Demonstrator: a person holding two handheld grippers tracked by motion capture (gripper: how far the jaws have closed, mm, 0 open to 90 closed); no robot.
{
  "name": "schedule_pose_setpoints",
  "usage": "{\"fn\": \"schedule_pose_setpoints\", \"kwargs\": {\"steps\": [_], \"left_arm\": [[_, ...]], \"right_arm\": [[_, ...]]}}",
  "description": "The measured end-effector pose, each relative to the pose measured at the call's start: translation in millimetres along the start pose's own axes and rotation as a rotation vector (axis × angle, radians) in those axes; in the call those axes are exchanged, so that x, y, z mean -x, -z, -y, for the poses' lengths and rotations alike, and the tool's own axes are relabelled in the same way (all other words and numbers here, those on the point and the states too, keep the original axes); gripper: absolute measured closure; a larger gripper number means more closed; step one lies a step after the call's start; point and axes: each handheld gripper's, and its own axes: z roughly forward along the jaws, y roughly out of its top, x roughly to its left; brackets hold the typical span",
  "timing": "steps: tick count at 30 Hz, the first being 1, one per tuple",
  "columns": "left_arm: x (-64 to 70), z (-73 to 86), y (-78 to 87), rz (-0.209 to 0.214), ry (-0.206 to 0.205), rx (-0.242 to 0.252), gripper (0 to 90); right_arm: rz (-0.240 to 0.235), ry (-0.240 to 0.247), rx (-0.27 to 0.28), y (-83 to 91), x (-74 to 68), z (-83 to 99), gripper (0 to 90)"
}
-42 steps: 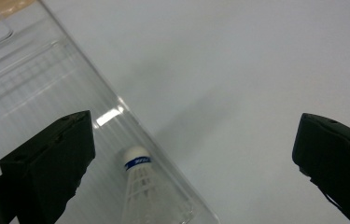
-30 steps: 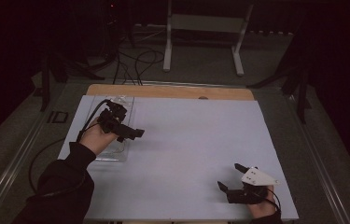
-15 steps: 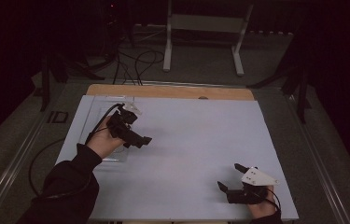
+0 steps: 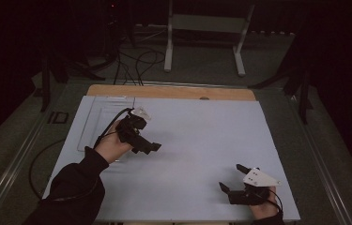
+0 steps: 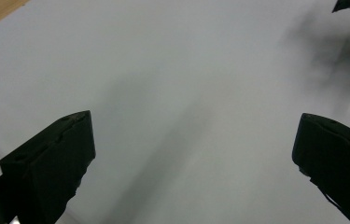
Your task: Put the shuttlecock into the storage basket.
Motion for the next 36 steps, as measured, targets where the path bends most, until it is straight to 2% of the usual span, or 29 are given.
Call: {"fn": "schedule_pose_setpoints", "kwargs": {"steps": [4, 9, 16, 19, 29, 36], "left_arm": [[5.6, -0.5, -2.3, 0.018, -0.014, 0.009, 0.1], [13.1, -0.6, -7.5, 0.044, -0.041, -0.004, 0.0], [22.0, 1.4, -13.1, 0.073, -0.060, 0.013, 0.1], [24.7, 3.9, -16.6, 0.069, -0.067, 0.002, 0.0], [32.5, 16.7, -27.6, 0.100, -0.088, -0.009, 0.1], [36.4, 27.4, -32.5, 0.122, -0.095, 0.012, 0.1]], "right_arm": [[-0.001, 0.002, 0.001, 0.1, -0.3, -0.3, 9.5], [0.001, 0.004, 0.000, -0.4, -0.3, -0.2, 9.5], [0.000, 0.002, 0.001, 0.0, 0.0, -0.1, 9.5], [0.001, 0.003, 0.001, 0.2, -0.1, -0.2, 9.5], [-0.004, 0.005, -0.002, -0.6, 0.2, 0.1, 9.5], [-0.007, 0.003, -0.002, -0.6, 0.3, 0.2, 9.5]]}}
